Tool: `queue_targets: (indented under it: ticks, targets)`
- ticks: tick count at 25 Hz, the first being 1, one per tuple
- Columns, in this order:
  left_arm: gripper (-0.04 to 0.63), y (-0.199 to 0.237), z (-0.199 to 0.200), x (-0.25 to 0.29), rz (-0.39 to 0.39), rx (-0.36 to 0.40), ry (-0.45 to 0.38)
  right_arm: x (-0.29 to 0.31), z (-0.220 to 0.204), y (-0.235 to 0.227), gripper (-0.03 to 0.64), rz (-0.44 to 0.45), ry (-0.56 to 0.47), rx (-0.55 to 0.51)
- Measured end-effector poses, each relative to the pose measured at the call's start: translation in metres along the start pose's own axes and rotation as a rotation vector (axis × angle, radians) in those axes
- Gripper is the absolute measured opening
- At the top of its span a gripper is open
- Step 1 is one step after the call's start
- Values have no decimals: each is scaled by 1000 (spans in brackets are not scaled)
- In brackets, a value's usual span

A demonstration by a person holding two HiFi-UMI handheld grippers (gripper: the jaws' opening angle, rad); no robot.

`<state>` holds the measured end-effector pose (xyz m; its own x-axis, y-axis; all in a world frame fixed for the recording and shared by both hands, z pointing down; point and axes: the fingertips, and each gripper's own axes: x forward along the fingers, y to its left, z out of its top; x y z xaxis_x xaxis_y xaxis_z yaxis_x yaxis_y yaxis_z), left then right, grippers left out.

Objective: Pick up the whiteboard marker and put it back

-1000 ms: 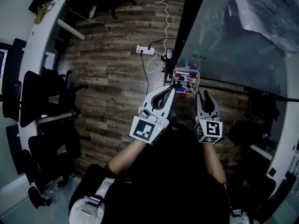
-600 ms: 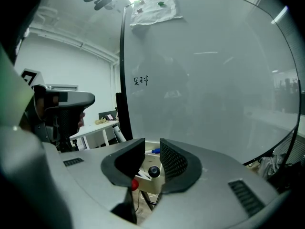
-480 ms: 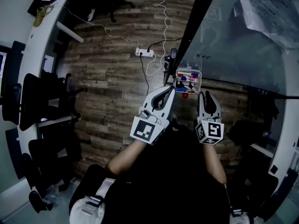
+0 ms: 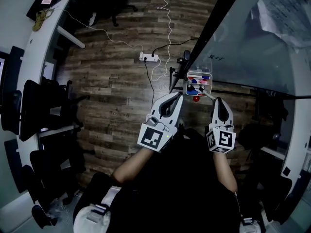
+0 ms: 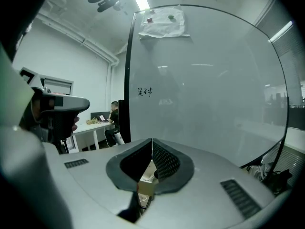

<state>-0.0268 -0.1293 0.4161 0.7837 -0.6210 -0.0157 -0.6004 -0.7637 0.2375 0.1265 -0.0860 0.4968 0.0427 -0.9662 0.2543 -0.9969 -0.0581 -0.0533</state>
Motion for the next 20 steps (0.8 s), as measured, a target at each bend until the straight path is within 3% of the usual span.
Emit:
queue_targets:
  ticks: [11, 20]
  targets:
    - [8, -15, -1, -9, -18, 0, -16, -26, 26, 9, 14, 29, -54, 34]
    - [8, -40, -1, -10, 27, 15, -23, -42, 39, -5, 14, 76, -97, 45]
